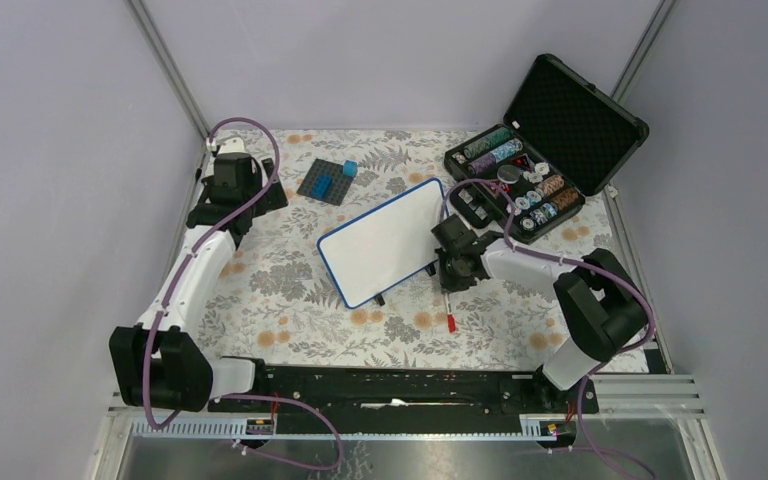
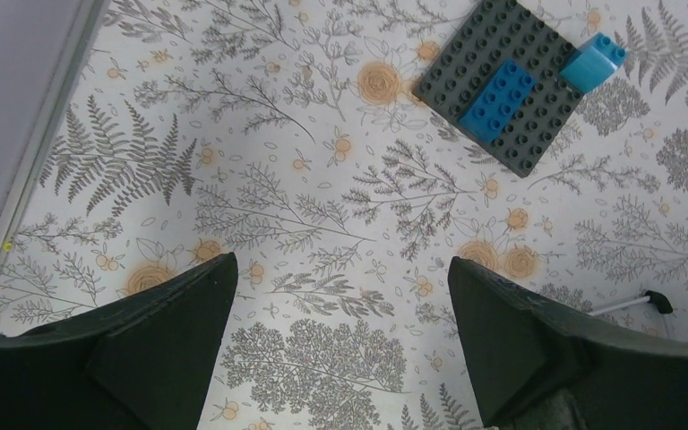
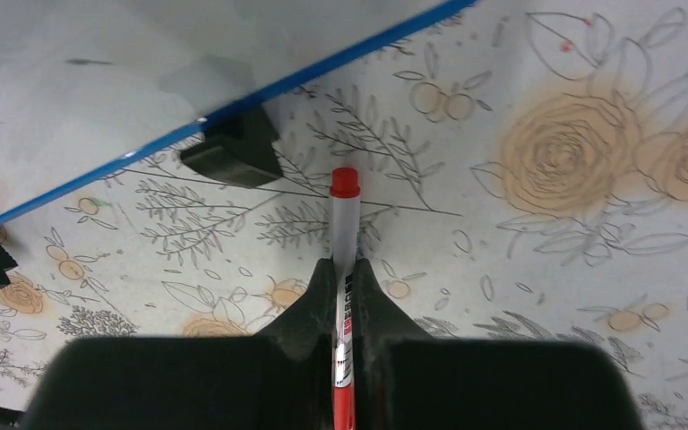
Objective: Write a sentence on the whiteboard
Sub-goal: Pick up the whiteboard marker from the center of the board, then pass from the right arm to the left
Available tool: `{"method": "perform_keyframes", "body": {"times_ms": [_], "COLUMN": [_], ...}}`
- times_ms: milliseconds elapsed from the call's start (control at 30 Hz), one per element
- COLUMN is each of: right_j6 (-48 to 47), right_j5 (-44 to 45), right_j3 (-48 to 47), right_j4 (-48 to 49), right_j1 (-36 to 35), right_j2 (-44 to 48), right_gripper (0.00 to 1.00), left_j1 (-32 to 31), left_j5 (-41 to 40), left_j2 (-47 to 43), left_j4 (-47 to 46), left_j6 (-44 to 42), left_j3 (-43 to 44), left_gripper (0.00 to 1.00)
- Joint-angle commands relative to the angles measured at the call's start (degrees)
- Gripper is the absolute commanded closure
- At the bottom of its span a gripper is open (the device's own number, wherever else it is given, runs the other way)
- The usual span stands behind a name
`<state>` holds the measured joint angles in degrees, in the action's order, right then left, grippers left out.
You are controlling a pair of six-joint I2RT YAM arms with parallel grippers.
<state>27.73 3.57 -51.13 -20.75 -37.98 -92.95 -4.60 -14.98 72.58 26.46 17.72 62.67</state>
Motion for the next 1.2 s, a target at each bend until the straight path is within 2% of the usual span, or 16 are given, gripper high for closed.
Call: {"method": "perform_keyframes", "body": {"times_ms": [0, 133, 233, 433, 500, 567, 700, 800, 967, 1167], "right_j6": [-2.3, -6.4, -8.2, -8.1, -5.9, -3.9, -0.6, 2.8, 7.6, 15.1], "right_j5": [-2.6, -5.3, -7.7, -12.3, -13.9, -15.3, -18.4, -19.0, -19.2, -15.5], "right_j3": [-2.9, -5.1, -9.4, -20.2, -23.8, -26.4, -29.3, -29.9, -28.7, -28.0], "right_j4": [-6.1, -7.0, -8.2, -7.0, -5.4, -2.8, 3.4, 7.8, 12.2, 13.8], "right_j1": [2.2, 4.6, 7.1, 11.7, 12.5, 13.0, 14.2, 14.6, 15.7, 16.1], "right_j2": [5.9, 14.2, 18.2, 19.6, 19.2, 18.5, 16.2, 15.0, 14.1, 13.0], "right_gripper": [1.0, 1.0, 1.0, 1.0, 1.0, 1.0, 1.0, 1.0, 1.0, 1.0], "left_j1": [0.3, 0.3, 0.3, -1.9, -3.8, -5.3, -10.9, -14.9, -18.9, -23.2], "left_j5": [3.3, 6.1, 11.3, 31.0, 35.6, 43.5, 56.6, 61.6, 65.8, 63.7], "left_j2": [1.0, 0.7, 0.3, -1.2, -0.9, 0.6, 5.0, 8.3, 9.9, 12.9], "left_j4": [-0.2, 1.1, 3.8, 6.4, 6.8, 7.4, 5.0, 0.3, -13.6, -23.1], "left_j6": [-2.2, -6.4, -9.7, -16.7, -17.2, -16.9, -13.0, -8.5, -0.3, 6.3], "left_j3": [3.8, 7.6, 12.7, 22.1, 25.1, 27.3, 28.2, 27.0, 22.1, 16.8], "left_gripper": [0.01, 0.01, 0.01, 0.01, 0.01, 0.01, 0.01, 0.01, 0.01, 0.06]}}
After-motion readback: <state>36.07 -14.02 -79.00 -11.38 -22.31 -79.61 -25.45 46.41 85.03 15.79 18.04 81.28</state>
